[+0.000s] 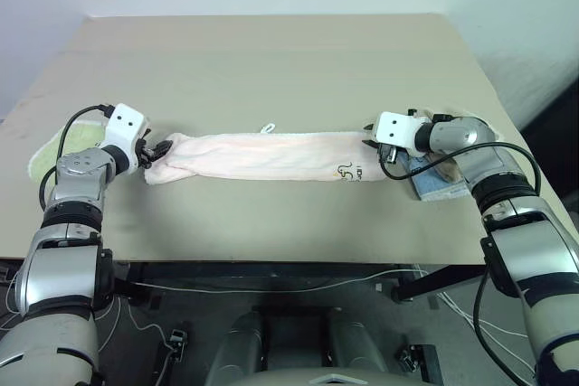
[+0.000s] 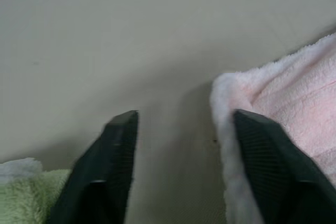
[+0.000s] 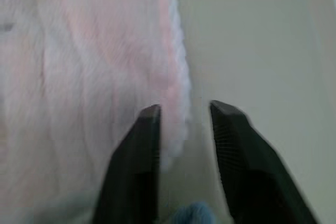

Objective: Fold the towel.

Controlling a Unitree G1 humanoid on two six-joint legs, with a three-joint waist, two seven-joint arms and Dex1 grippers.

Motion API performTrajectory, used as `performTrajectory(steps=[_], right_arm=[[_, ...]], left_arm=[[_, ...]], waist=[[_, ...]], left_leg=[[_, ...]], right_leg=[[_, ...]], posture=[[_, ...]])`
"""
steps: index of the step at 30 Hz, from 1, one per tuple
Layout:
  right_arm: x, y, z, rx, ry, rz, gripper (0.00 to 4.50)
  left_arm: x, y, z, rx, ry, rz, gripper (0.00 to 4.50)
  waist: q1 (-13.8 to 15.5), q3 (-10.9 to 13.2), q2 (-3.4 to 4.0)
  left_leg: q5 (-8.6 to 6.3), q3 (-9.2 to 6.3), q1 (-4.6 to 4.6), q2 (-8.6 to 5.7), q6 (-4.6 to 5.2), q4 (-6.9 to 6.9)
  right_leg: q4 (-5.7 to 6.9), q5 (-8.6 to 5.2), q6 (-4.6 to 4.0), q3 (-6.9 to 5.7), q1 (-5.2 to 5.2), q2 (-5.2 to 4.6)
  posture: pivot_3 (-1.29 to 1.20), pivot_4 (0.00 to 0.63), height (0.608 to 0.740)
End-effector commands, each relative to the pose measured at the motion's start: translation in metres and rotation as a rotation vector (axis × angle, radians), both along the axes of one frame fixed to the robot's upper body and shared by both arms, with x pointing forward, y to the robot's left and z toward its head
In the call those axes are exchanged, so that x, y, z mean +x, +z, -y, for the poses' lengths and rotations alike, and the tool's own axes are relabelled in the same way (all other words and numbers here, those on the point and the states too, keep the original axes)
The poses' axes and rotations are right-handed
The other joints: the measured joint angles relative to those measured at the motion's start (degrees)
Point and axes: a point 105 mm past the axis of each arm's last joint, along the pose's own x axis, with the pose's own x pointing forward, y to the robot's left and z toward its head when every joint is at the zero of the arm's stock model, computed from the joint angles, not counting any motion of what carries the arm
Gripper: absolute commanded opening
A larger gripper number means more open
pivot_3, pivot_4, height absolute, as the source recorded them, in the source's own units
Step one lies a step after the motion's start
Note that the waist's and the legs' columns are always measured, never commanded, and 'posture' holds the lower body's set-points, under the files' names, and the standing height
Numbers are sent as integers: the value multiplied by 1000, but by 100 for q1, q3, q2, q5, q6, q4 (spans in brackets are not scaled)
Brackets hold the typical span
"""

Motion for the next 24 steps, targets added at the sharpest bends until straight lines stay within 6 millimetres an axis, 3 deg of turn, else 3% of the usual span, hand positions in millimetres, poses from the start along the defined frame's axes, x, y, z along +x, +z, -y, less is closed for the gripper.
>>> performTrajectory(steps=[1,6,9,12,15,19,22,24], right_arm=[[1,29,4,38,0,127,2934],[-1,71,9,82,-16,345,4490],[-14,100,12,240,-41,384,4490],[-38,108,6,524,-73,240,4490],[-67,100,-9,741,-84,46,4490],[-92,71,-20,998,-219,-246,4490],[-109,36,-32,1184,-353,-531,4490],[-111,21,-32,1305,-466,-639,4490]], left_arm=[[2,25,-7,-23,25,101,4498],[5,38,-23,-12,155,163,4500],[8,53,-17,-65,139,221,4500],[8,67,-3,-106,73,277,4500],[3,79,10,-151,7,329,4500],[-5,88,27,-171,-83,359,4500],[-19,87,60,-221,-271,342,4500],[-30,76,85,-192,-408,288,4500]], waist=[[0,0,0],[-4,0,0],[10,0,-1],[37,-3,-6],[61,-4,-6],[23,-6,-9],[20,-9,-12],[16,-9,-12]], left_leg=[[0,0,0,0,0,0],[0,0,0,1,0,-1],[0,0,-1,1,0,-1],[0,-15,-16,2,1,8],[-1,-27,-26,0,1,19],[-1,-33,-27,-1,1,17],[-1,-34,-24,3,1,12],[-1,-34,-24,1,1,11]], right_leg=[[0,0,0,0,0,0],[3,0,0,1,-3,-1],[2,0,0,2,-3,-4],[-3,0,0,-7,0,-9],[-5,1,1,-15,1,-13],[-2,1,1,-13,-1,-14],[0,1,0,-12,0,-11],[-1,1,0,-10,-2,-13]], posture=[[0,150,740],[0,150,740],[0,150,740],[0,150,740],[0,150,740],[0,150,740],[0,150,740],[0,150,740]])
